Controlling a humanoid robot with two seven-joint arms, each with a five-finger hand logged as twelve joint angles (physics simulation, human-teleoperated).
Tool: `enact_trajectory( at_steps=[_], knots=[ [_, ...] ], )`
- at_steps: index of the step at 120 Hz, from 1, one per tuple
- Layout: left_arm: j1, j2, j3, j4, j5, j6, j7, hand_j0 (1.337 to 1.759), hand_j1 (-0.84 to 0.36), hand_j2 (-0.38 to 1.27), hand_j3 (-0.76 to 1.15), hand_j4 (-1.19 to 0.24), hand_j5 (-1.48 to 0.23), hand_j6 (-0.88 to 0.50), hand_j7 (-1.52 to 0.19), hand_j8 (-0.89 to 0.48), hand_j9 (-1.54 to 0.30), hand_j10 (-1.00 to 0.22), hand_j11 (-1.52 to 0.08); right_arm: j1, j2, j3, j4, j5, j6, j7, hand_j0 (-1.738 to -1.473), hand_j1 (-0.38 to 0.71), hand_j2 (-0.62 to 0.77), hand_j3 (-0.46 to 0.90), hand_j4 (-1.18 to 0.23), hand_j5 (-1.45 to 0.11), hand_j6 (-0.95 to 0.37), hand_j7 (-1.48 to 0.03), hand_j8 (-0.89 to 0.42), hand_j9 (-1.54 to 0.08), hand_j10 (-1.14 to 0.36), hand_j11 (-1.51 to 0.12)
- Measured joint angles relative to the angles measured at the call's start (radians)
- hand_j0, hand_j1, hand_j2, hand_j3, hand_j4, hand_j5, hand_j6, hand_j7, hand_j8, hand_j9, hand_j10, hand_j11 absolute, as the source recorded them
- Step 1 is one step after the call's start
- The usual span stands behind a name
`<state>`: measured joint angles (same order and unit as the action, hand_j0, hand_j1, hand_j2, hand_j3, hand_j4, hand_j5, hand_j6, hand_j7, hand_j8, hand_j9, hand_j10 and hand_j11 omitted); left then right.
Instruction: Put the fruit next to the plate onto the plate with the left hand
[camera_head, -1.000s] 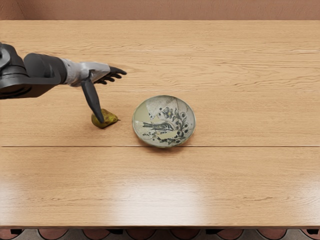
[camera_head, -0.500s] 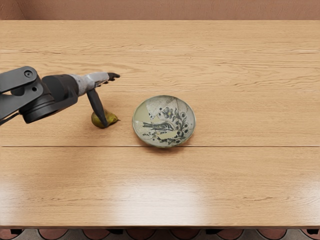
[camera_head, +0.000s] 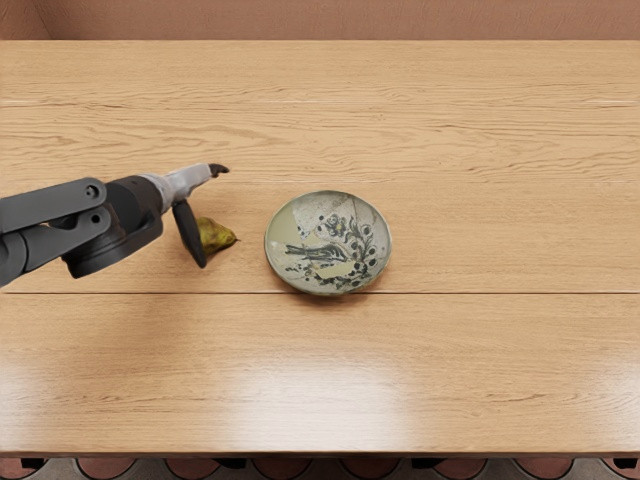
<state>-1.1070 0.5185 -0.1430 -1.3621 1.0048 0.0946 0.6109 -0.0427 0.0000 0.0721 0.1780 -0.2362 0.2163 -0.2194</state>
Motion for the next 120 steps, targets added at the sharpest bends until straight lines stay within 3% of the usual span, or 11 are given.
enact_trajectory(
  at_steps=[59,120],
  knots=[
    [0.009,-0.022,0.015,0.006,0.004,0.037,0.000,1.658,-0.01,0.06,0.00,-0.30,-0.39,-0.30,-0.39,-0.30,-0.39,-0.30,-0.39,0.000,0.000,0.000,0.000,0.000,0.000,0.000,-1.658,-0.32,0.00,0.00,-0.02,-0.03,-0.02,-0.03,-0.02,-0.03,-0.02,-0.03],
    [0.035,-0.014,0.016,0.007,0.004,0.040,0.000,1.658,-0.17,0.09,0.00,-0.43,-0.56,-0.43,-0.56,-0.43,-0.56,-0.43,-0.56,0.000,0.000,0.000,0.000,0.000,0.000,0.000,-1.658,-0.32,0.00,0.00,-0.02,-0.03,-0.02,-0.03,-0.02,-0.03,-0.02,-0.03]
  ],
)
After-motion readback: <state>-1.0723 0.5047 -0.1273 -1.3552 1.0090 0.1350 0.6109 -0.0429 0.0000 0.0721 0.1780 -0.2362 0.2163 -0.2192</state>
